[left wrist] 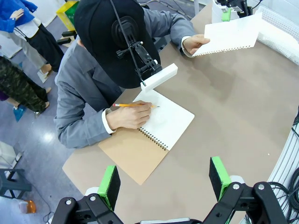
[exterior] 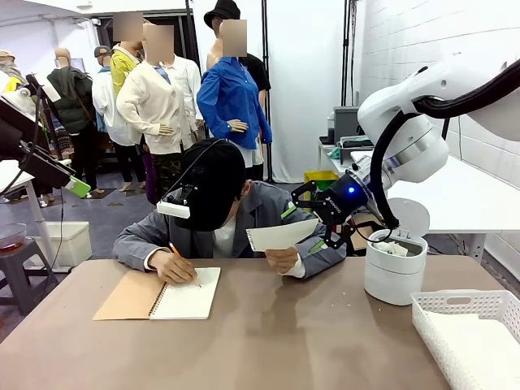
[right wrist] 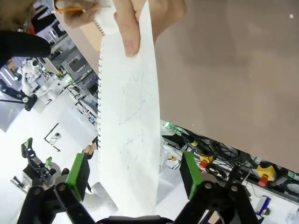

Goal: Sort the paper based on its condition.
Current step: If a person hands you a paper, place it in the Organizing basket , and if it's crumpled, put it in the Trash can.

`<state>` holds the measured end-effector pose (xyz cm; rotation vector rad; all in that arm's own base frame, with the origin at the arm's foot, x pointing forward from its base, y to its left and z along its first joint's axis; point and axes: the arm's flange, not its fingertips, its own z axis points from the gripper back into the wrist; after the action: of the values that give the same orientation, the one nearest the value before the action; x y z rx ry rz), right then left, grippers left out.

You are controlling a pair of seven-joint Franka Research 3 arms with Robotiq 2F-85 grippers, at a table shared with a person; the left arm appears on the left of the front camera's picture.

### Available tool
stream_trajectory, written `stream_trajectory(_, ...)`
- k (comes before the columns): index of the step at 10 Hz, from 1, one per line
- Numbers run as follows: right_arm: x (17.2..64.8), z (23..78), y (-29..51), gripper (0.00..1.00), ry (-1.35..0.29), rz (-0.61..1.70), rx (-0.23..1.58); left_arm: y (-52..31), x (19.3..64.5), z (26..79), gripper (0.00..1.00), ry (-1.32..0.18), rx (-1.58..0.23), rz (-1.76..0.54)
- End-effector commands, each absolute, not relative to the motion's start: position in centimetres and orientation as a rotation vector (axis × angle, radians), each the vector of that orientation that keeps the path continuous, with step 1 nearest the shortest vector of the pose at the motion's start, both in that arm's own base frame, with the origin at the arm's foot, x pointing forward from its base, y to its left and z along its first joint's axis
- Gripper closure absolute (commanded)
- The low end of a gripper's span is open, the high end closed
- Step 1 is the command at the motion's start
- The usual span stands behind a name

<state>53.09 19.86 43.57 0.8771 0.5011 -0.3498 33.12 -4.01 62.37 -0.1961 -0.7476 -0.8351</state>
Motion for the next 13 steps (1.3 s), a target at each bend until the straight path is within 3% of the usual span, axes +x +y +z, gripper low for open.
stream_trajectory(1,53.9,42.7,19.4,0.40,0.509,-0.385,0.898,-3.9,33.2,62.4,0.00,-0.754,-0.197,-0.832)
stream_trajectory(4,54.0,42.7,19.2,1.00,0.505,-0.393,0.908,-3.9,33.2,62.4,0.00,-0.754,-0.197,-0.832)
stream_trajectory(13,53.4,43.7,19.2,1.00,0.502,-0.323,0.934,-3.9,33.2,62.4,0.00,-0.754,-0.197,-0.832)
